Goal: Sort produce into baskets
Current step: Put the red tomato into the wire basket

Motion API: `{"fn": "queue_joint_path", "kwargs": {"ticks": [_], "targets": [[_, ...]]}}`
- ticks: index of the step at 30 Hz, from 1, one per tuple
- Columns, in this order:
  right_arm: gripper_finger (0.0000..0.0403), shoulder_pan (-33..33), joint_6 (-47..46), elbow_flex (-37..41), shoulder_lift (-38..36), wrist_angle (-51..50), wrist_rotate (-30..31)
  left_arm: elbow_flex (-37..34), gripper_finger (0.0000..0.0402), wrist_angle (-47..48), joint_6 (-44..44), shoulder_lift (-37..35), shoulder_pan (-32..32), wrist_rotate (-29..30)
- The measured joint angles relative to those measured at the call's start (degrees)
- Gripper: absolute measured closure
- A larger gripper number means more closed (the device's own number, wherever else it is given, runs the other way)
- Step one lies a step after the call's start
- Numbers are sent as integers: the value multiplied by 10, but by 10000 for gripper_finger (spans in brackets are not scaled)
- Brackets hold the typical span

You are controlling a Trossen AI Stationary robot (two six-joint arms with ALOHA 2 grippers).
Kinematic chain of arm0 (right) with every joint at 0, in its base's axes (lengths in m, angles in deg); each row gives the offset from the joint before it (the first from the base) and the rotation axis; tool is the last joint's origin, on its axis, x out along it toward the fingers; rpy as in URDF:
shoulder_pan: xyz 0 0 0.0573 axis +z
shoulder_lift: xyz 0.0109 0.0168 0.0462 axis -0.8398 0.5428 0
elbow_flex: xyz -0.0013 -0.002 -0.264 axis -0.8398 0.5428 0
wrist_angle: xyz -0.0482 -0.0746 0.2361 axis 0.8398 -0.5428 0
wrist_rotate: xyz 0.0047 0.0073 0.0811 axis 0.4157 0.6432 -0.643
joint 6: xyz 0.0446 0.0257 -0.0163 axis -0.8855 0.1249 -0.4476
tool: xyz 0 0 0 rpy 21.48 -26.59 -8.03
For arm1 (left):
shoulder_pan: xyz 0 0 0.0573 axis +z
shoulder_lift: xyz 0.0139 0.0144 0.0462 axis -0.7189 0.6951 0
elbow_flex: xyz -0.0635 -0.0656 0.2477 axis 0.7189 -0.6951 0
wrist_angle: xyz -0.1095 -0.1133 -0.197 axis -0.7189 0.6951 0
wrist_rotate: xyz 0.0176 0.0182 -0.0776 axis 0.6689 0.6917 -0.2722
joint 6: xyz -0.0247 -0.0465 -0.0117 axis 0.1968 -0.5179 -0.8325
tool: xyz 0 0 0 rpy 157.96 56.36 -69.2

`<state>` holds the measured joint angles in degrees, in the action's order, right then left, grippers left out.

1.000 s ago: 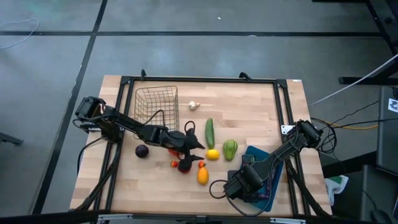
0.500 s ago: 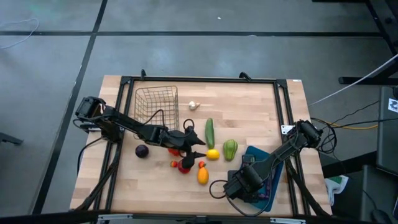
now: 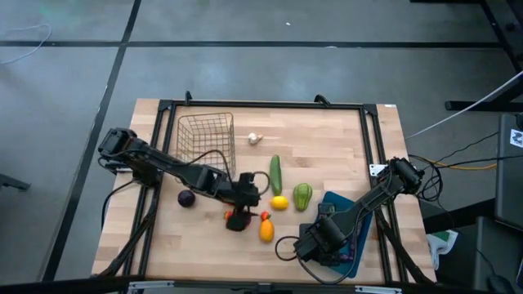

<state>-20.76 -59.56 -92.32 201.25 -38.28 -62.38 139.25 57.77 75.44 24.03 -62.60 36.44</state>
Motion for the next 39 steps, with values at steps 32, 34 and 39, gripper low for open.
{"fn": "queue_joint_path", "kwargs": {"ticks": [32,34,39], "targets": [[187,0,179,0,0,-2,12,32,146,116,-124,0,-63,3],[187,0,179,0,0,-2,14,32,146,116,-124,0,-63,3],[187,0,180,0,0,-2,58,32,146,116,-124,0,-62,3]]}}
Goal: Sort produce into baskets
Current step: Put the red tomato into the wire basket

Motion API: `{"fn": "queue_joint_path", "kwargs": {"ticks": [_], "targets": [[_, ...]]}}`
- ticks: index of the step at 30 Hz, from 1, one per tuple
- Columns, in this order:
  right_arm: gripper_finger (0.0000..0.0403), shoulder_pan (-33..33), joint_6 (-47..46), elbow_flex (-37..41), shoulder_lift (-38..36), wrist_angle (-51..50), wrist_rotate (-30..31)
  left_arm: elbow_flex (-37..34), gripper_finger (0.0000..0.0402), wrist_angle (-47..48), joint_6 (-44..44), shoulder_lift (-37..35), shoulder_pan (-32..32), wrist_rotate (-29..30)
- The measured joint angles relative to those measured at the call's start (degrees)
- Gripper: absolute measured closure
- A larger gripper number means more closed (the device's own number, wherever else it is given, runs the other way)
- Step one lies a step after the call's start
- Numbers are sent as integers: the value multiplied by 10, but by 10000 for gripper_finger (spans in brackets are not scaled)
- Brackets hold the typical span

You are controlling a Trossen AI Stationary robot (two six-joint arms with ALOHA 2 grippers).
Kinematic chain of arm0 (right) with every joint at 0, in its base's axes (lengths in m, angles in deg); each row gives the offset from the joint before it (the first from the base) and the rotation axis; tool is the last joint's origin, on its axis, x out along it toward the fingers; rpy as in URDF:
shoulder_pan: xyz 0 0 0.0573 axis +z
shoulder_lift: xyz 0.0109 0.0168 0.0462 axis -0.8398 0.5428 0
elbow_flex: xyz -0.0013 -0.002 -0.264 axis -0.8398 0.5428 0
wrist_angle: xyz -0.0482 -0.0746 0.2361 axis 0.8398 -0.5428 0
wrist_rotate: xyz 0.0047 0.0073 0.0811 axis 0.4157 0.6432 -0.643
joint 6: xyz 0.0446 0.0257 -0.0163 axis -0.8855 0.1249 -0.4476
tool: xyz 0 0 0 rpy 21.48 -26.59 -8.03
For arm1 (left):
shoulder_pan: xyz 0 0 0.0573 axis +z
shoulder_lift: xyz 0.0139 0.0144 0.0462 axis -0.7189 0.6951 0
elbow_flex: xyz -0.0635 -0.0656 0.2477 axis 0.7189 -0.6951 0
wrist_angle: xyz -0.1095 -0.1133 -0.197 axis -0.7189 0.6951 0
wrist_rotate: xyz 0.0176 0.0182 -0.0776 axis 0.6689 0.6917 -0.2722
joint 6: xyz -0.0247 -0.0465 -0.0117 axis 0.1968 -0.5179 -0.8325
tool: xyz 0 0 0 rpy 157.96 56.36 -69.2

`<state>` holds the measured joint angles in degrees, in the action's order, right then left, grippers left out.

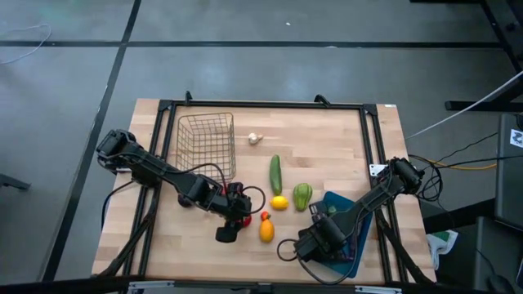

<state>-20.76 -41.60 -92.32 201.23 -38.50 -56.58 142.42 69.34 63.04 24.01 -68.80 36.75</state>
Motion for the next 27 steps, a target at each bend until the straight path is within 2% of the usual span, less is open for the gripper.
{"fn": "queue_joint_path", "kwargs": {"ticks": [9,16,22,27], "targets": [[187,0,0,0,0,2,80,0,146,-4,0,0,5,0],[187,-12,1,0,0,2,73,0,140,2,-42,0,8,1],[187,-16,1,0,0,2,67,0,81,22,-92,0,9,1],[187,-15,1,0,0,0,67,0,34,31,-90,0,9,1]]}}
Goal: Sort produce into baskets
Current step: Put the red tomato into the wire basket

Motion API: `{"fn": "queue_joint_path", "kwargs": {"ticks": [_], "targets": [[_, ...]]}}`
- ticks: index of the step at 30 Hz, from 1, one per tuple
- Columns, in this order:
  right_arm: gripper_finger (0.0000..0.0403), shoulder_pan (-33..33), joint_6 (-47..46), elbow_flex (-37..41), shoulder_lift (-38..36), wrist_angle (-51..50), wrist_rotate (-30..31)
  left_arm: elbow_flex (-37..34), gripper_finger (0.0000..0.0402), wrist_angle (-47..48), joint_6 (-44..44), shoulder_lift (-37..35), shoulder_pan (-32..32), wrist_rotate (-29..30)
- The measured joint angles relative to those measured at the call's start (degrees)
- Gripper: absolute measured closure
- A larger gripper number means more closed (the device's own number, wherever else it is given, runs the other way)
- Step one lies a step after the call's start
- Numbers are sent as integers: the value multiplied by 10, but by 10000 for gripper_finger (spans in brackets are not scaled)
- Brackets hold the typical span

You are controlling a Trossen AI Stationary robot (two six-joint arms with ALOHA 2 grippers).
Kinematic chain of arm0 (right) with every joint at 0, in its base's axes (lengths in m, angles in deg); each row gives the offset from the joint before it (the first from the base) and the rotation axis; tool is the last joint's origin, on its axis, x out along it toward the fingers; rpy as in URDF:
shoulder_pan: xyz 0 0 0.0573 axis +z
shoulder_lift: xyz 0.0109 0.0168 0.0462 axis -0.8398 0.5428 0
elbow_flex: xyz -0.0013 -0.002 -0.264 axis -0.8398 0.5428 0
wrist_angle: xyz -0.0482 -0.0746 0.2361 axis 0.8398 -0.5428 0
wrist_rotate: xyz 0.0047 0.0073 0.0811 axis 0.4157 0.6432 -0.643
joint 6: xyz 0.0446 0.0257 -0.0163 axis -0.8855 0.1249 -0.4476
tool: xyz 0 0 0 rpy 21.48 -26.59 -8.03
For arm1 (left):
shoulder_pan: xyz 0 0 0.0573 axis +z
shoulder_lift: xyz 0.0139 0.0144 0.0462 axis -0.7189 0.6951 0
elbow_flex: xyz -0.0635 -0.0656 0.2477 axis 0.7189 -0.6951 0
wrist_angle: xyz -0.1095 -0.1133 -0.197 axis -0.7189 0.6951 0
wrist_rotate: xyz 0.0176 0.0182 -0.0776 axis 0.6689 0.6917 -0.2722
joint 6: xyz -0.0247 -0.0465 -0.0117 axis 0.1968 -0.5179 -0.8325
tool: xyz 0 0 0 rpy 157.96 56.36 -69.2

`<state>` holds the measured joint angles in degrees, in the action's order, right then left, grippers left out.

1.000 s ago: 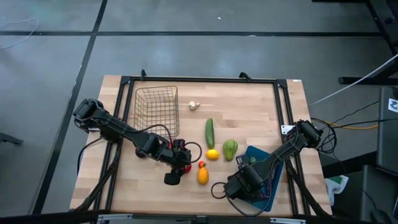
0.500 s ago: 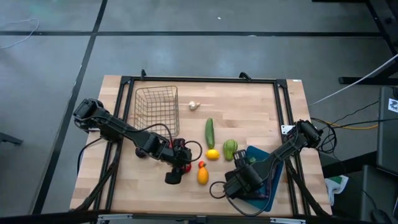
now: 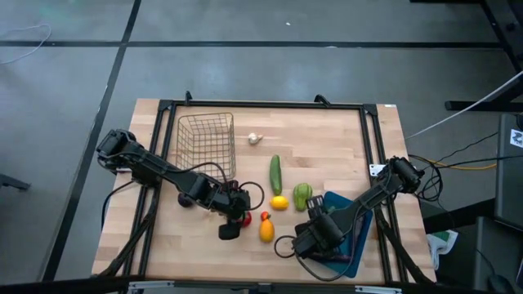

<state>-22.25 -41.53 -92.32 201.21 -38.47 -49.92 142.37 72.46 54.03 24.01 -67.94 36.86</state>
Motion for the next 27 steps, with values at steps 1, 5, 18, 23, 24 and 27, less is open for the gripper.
{"fn": "queue_joint_path", "kwargs": {"ticks": [1,5,18,23,24,27], "targets": [[187,0,0,0,0,0,0,0,29,0,-5,0,0,0],[187,0,0,0,0,1,0,0,23,-4,-70,0,-4,0],[187,0,0,0,0,5,0,0,22,27,-55,55,-6,0],[187,0,0,0,0,14,0,0,22,21,-56,78,-5,-2],[187,0,0,0,0,14,0,0,22,19,-56,81,-5,-1],[187,0,0,0,0,15,0,0,22,22,-56,94,-4,-1]]}}
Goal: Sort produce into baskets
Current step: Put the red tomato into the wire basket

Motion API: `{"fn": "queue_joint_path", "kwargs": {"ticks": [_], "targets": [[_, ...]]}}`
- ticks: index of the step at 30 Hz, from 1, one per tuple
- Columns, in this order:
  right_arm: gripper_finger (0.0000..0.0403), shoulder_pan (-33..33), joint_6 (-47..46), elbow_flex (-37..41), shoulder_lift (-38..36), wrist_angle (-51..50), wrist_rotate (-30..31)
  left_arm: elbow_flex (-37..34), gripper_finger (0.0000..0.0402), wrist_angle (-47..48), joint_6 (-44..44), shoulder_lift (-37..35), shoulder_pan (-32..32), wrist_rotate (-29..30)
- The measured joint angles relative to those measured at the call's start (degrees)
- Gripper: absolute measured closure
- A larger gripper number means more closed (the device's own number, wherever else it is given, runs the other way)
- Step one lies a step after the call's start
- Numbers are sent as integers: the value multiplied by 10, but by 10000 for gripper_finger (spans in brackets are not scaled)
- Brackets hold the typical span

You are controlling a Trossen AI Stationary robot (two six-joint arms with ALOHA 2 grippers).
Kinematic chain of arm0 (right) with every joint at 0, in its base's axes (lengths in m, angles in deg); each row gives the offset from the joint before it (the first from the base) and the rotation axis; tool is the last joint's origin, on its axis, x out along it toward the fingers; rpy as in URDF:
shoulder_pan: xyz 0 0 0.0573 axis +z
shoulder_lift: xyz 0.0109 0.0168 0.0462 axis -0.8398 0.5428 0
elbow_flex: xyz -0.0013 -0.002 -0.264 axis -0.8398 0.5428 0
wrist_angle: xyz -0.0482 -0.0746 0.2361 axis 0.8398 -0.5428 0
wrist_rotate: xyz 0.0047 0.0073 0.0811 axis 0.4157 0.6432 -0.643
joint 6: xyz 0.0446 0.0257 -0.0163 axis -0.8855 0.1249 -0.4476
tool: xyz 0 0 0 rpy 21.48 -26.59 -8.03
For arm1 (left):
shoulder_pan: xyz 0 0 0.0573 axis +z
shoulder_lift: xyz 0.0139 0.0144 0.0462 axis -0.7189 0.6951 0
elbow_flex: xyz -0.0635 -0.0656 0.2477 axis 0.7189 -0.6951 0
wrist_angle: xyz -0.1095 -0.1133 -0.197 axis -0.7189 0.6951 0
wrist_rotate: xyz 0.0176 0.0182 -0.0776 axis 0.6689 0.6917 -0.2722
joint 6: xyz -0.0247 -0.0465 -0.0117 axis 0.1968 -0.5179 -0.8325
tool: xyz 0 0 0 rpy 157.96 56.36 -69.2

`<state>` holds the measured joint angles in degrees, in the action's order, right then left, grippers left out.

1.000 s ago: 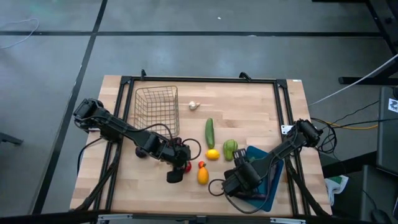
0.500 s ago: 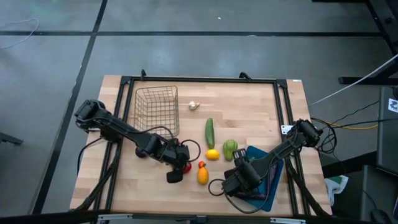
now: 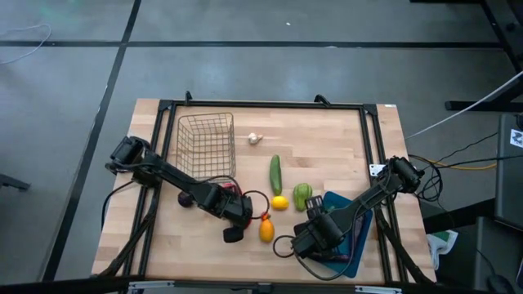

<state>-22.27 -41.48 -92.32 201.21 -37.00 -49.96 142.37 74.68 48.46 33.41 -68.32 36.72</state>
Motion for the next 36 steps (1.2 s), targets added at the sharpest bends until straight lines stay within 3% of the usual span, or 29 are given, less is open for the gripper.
{"fn": "queue_joint_path", "kwargs": {"ticks": [10,20,25,29,36], "targets": [[187,0,0,0,0,4,0,0,26,-13,-2,40,9,0],[187,0,30,0,0,31,7,0,96,-15,-9,42,15,0],[187,-5,77,0,0,44,23,10,105,-10,-6,36,15,0],[187,-13,62,0,0,43,56,31,106,-2,0,21,22,-1],[187,-35,27,0,0,43,184,67,108,67,25,-49,52,-1]]}}
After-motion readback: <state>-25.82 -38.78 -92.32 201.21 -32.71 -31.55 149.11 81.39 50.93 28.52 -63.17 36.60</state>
